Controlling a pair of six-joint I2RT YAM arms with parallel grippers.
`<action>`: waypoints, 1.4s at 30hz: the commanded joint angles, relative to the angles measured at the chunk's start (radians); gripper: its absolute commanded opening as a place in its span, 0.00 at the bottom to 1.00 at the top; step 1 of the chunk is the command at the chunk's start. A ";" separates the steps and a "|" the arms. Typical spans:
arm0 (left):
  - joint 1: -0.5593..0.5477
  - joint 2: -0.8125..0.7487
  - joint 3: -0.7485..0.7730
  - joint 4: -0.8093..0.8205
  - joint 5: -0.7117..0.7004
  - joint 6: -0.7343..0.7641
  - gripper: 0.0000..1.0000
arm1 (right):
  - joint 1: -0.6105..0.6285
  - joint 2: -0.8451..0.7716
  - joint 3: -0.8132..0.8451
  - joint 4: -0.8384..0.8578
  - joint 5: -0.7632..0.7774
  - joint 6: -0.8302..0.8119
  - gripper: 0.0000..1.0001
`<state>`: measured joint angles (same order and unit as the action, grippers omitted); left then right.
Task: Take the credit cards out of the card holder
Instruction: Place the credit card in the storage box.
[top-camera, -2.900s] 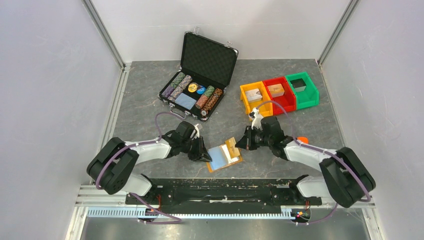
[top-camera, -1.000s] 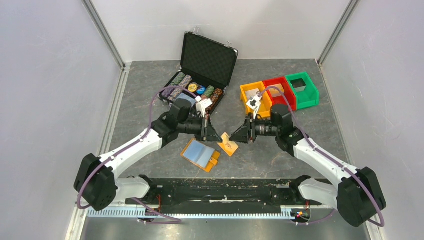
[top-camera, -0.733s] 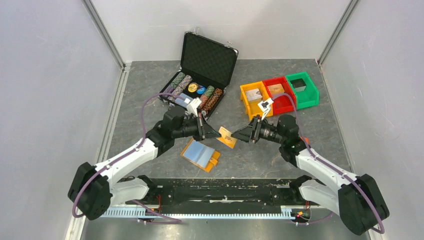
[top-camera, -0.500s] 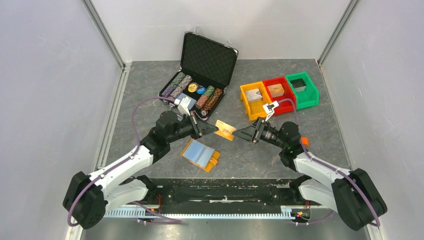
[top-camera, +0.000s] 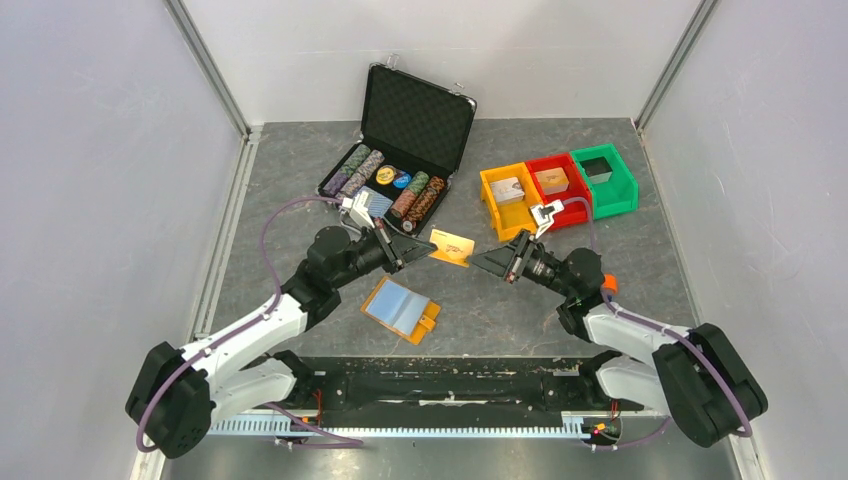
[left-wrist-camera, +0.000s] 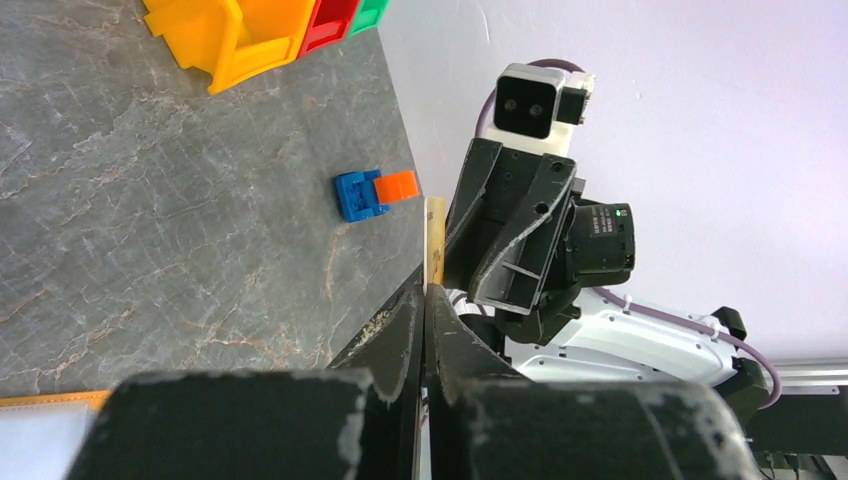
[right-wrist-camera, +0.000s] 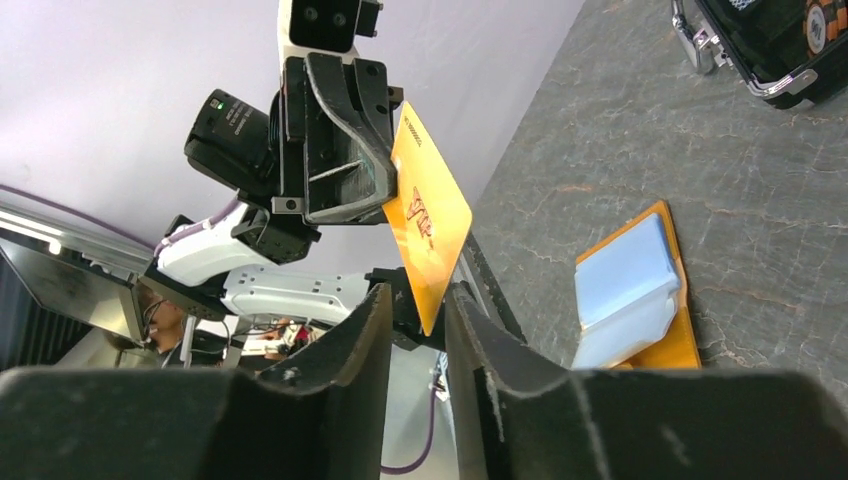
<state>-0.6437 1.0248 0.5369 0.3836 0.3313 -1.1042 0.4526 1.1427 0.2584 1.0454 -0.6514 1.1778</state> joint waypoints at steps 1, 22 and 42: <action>-0.004 0.003 -0.009 0.096 -0.022 -0.057 0.02 | 0.001 0.016 -0.009 0.126 0.023 0.049 0.21; -0.004 -0.167 0.158 -0.595 -0.095 0.373 1.00 | -0.406 0.126 0.667 -1.055 -0.130 -0.835 0.00; -0.004 -0.199 0.258 -0.838 -0.188 0.625 1.00 | -0.726 0.757 1.436 -1.833 -0.045 -1.336 0.00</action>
<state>-0.6437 0.8253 0.7544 -0.4488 0.1589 -0.5594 -0.2676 1.8023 1.5818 -0.5945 -0.7300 -0.0494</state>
